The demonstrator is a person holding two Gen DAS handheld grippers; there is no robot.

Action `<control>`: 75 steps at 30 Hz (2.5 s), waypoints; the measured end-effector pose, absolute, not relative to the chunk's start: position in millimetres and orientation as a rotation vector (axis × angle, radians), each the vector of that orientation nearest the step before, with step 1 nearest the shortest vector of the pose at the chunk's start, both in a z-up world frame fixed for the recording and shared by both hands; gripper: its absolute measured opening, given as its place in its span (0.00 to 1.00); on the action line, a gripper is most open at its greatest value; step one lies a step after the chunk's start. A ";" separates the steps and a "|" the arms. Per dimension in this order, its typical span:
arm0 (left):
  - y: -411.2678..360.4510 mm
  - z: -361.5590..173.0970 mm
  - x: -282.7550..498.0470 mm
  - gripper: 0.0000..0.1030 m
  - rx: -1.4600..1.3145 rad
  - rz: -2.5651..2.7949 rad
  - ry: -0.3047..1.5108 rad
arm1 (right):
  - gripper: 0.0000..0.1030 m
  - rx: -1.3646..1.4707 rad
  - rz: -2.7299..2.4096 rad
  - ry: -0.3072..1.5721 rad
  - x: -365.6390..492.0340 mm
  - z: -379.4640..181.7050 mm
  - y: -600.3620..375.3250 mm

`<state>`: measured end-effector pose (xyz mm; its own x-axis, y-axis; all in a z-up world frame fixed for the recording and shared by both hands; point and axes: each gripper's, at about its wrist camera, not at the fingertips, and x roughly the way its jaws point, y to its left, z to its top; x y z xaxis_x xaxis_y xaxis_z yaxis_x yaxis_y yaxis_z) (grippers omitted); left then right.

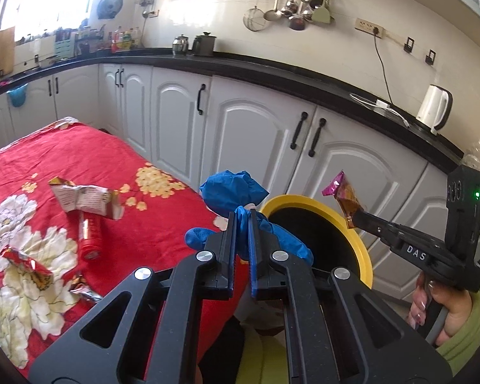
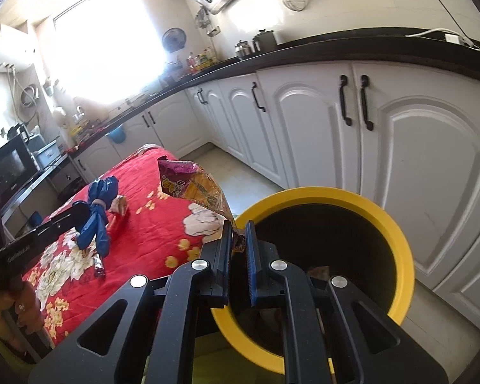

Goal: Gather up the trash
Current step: 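Carry the blue glove and snack packet over the yellow bin, then open both tools to drop the glove and snack packet into the bin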

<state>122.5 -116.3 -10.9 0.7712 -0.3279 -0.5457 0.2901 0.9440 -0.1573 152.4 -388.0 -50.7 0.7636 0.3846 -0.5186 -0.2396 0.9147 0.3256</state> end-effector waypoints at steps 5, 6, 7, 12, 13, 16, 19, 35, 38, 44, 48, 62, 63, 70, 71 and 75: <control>-131.8 -15.4 126.0 0.03 -0.053 -0.360 0.613 | 0.08 0.265 0.314 0.619 152.1 -55.7 -401.7; -135.7 -16.5 126.9 0.03 -0.049 -0.366 0.613 | 0.08 0.268 0.308 0.620 152.1 -57.2 -404.6; -138.4 -17.4 126.7 0.03 -0.046 -0.370 0.613 | 0.08 0.271 0.303 0.622 151.9 -58.3 -406.1; -156.2 -23.2 129.0 0.03 -0.023 -0.392 0.608 | 0.08 0.288 0.281 0.630 150.8 -64.8 -416.6; -159.4 -24.3 129.9 0.03 -0.019 -0.395 0.608 | 0.08 0.292 0.276 0.633 150.5 -66.5 -419.2; -168.1 -27.1 132.3 0.03 -0.006 -0.408 0.610 | 0.08 0.304 0.264 0.641 149.8 -71.5 -425.7; -175.3 -30.0 134.7 0.03 0.006 -0.418 0.616 | 0.08 0.315 0.251 0.651 149.4 -77.7 -432.0; -213.3 -48.7 149.3 0.03 0.072 -0.457 0.650 | 0.08 0.329 0.210 0.738 153.9 -111.4 -446.2; -218.7 -51.5 152.2 0.03 0.084 -0.462 0.655 | 0.08 0.331 0.208 0.759 156.0 -118.5 -446.6; -226.8 -59.6 157.7 0.03 0.099 -0.469 0.677 | 0.09 0.331 0.214 0.801 157.9 -128.8 -445.0; -231.6 -64.1 159.4 0.03 0.111 -0.477 0.689 | 0.09 0.339 0.211 0.819 161.0 -135.1 -446.0; -240.0 -76.5 165.0 0.11 0.140 -0.485 0.723 | 0.13 0.383 0.183 0.818 159.2 -138.4 -453.7; -239.7 -77.0 165.6 0.17 0.139 -0.482 0.726 | 0.16 0.389 0.179 0.814 158.6 -138.0 -454.7; -228.7 -75.8 164.2 0.47 0.114 -0.455 0.733 | 0.41 0.421 0.153 0.789 153.5 -132.6 -463.0; -226.9 -74.5 163.7 0.51 0.110 -0.450 0.732 | 0.47 0.426 0.149 0.785 152.9 -131.7 -464.0; -218.1 -68.9 159.1 0.72 0.090 -0.438 0.724 | 0.55 0.434 0.142 0.768 151.9 -126.3 -464.9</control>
<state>159.1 -218.1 -68.9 0.6628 -0.3562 -0.6587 0.4178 0.9059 -0.0694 151.9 -464.9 -126.3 0.7149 0.2798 -0.6408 0.0321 0.9023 0.4299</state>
